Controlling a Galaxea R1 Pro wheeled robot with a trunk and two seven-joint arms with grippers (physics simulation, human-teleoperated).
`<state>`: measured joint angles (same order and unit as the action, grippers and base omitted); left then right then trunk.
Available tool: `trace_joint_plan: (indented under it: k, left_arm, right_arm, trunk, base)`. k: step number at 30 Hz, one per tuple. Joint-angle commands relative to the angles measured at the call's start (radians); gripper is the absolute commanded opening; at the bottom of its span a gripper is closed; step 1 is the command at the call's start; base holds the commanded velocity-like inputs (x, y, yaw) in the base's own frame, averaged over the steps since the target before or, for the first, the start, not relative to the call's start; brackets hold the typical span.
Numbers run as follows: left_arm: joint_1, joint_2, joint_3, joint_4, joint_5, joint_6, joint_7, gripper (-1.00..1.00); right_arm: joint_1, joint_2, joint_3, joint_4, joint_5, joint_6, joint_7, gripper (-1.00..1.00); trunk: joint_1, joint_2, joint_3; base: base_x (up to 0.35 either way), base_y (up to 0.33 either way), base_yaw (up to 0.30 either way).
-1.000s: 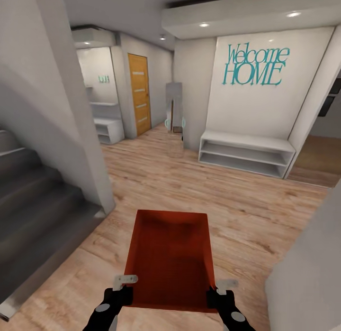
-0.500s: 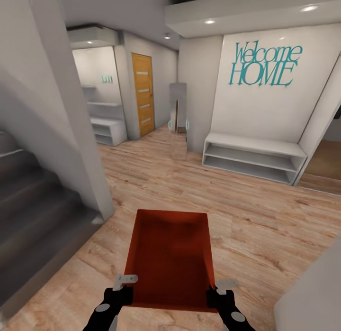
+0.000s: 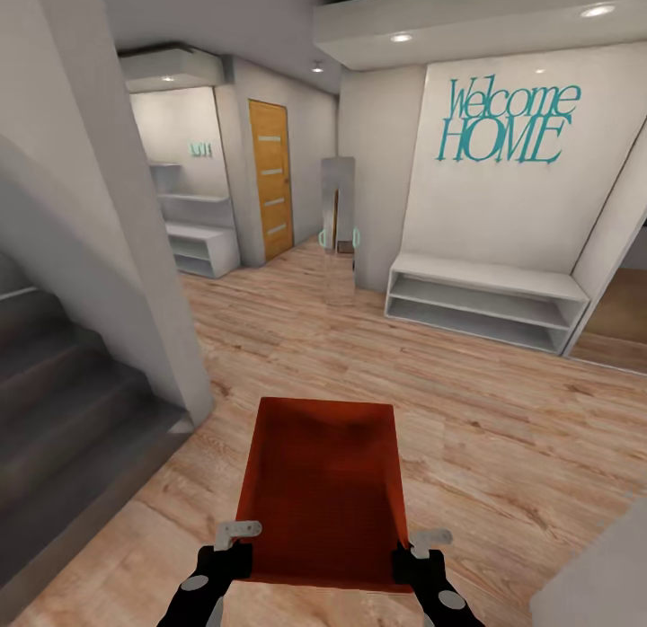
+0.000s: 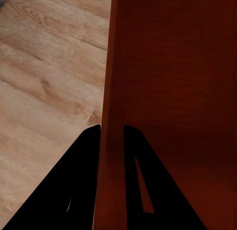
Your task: Move the two storage containers from the living room to the garage. In the garage, place one container on the floor and stack the other container on top of it (either order is fine).
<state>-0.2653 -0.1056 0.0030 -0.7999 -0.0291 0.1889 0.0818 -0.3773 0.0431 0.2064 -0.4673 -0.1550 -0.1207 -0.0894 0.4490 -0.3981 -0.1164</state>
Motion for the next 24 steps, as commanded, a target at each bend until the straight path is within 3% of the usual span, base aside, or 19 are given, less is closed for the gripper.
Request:
trace_joint_plan:
  k: [1, 11, 17, 24]
  left_arm:
    - [0.000, -0.057, -0.031, 0.001, 0.009, 0.029, -0.011, -1.00]
    - [0.000, -0.057, -0.031, 0.001, 0.009, 0.029, -0.010, -1.00]
    - [0.000, -0.057, -0.031, 0.001, 0.009, 0.029, -0.008, -1.00]
    - [0.000, -0.057, -0.031, 0.001, 0.009, 0.029, -0.008, -1.00]
  right_arm:
    - [-0.002, 0.000, 0.001, -0.002, -0.005, -0.013, -0.009, -1.00]
    - [-0.002, 0.000, 0.001, -0.002, -0.005, -0.013, -0.009, -1.00]
    - [-0.002, 0.000, 0.001, -0.002, -0.005, -0.013, -0.009, -1.00]
    - [-0.002, 0.000, 0.001, -0.002, -0.005, -0.013, -0.009, -1.00]
  trunk:
    - [0.001, -0.002, -0.002]
    - [0.001, -0.002, -0.002]
    - [0.001, -0.002, -0.002]
    - [0.001, -0.002, -0.002]
  base:
    - [0.309, 0.078, 0.000]
    - [0.318, 0.037, 0.002]
    - [0.324, 0.000, 0.190]
    - [0.324, -0.032, 0.017]
